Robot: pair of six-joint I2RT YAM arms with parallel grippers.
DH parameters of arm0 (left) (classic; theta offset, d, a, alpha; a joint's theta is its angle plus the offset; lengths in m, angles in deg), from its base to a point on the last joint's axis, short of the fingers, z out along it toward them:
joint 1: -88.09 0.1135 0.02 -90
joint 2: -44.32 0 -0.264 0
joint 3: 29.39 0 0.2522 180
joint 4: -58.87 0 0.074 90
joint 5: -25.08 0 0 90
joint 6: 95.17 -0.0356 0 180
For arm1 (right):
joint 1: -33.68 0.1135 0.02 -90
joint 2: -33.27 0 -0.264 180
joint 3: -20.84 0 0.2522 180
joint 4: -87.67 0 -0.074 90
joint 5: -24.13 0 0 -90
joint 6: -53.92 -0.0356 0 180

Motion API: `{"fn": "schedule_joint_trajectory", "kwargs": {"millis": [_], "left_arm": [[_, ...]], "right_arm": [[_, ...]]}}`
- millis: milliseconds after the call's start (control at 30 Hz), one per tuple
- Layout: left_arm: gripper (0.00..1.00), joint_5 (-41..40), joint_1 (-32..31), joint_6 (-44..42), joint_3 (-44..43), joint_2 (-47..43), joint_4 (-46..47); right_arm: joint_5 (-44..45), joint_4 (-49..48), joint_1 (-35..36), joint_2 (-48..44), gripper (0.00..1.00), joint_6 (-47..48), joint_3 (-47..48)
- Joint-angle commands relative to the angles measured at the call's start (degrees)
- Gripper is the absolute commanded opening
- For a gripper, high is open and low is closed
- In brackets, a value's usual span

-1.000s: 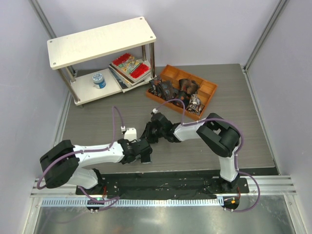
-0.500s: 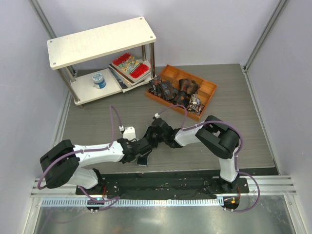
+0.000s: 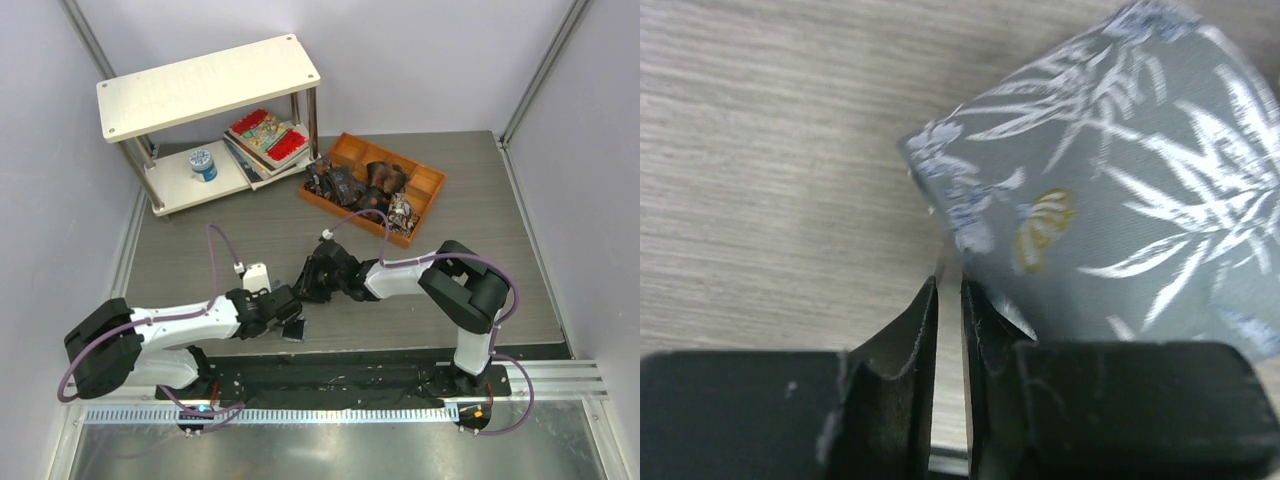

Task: Roll the ties
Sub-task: Roll the tie at the center of the board.

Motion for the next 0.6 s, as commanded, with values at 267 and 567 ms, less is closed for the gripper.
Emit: {"fn": "schedule_joint_trajectory", "kwargs": {"millis": [267,567], "left_arm": [[0.08,3.3,0.1,1.3,1.6,-5.9,-8.9],[0.04,4.4,0.2,0.9,3.7,-3.1,-1.7]], "right_arm": [[7.4,7.9,-0.4,-6.0,0.12,5.1,2.0],[5.1,5.5,1.0,-4.3,0.02,4.9,2.7]]}}
